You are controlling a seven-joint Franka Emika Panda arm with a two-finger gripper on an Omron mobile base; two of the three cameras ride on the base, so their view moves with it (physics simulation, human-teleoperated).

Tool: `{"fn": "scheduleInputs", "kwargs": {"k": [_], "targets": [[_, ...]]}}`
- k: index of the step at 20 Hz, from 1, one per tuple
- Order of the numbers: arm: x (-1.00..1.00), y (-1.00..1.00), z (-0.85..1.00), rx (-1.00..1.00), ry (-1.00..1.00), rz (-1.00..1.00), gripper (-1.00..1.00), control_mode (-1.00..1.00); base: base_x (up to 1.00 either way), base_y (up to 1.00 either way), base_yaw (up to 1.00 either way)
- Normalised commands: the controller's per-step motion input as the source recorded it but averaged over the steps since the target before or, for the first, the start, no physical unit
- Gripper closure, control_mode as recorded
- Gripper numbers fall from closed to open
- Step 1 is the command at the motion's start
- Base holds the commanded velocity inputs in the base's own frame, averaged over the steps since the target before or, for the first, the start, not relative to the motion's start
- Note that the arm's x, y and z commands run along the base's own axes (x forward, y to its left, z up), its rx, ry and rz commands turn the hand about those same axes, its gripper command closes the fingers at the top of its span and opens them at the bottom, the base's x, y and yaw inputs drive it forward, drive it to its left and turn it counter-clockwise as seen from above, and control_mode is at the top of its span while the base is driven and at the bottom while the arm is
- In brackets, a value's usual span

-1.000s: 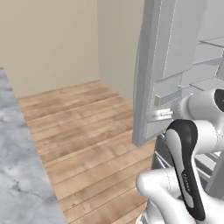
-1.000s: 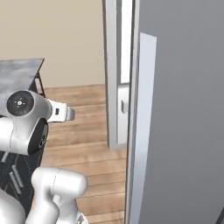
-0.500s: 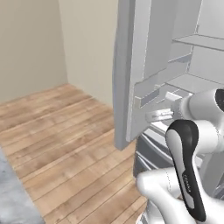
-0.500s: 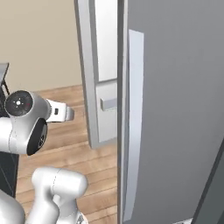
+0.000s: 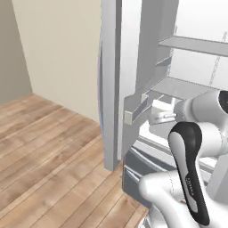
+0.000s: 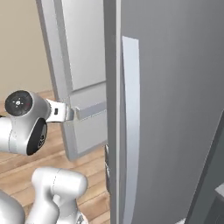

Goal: Take the cheese, steak, and broccoli from the fridge and place them on the plate on the dining counter to create an appetizer plate.

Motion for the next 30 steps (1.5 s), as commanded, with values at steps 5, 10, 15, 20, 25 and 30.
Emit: {"fn": "scheduleInputs", "kwargs": {"k": [5,10,15,20,25,30], "targets": [[0.0,0.0,0.0,0.0,0.0,0.0,-1.0,1.0,0.53,0.0,-0.38],[0.0,0.0,0.0,0.0,0.0,0.0,-1.0,1.0,0.54,0.0,-0.39],[0.0,0.0,0.0,0.0,0.0,0.0,-1.0,1.0,0.55,0.0,-0.39],[0.0,0.0,0.0,0.0,0.0,0.0,-1.0,1.0,0.55,0.04,-0.4],[0.0,0.0,0.0,0.0,0.0,0.0,-1.0,1.0,0.59,0.23,-0.41],[0.0,0.0,0.0,0.0,0.0,0.0,-1.0,1.0,0.44,0.05,-0.43]]}}
